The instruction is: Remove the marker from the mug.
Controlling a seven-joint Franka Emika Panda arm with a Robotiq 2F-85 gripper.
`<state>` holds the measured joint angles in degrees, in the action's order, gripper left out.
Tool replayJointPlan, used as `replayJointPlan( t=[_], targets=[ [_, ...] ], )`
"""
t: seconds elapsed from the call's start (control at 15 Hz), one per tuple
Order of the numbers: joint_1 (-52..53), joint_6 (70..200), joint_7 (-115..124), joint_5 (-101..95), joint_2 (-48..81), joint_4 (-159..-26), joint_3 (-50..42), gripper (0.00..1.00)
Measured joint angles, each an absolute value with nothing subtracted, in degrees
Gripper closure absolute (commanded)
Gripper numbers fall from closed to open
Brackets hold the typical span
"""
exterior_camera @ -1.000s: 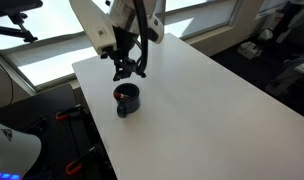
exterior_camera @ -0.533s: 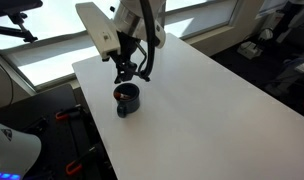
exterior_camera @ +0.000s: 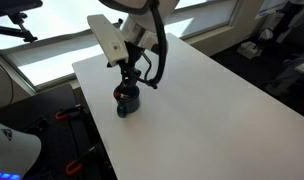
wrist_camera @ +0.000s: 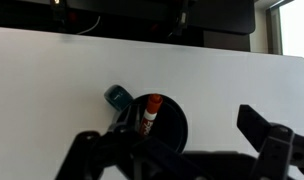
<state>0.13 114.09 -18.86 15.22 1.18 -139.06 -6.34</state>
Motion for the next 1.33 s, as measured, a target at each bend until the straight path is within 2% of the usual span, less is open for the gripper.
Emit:
replayJointPlan(
  t=[0.33,1.33],
  targets=[
    [-0.65,114.55,-18.86,15.24,5.97,-134.88,-6.21,0.00],
    [-1.81,114.55,-18.60,14.92,10.75,-134.20,-2.62,0.00]
  ],
)
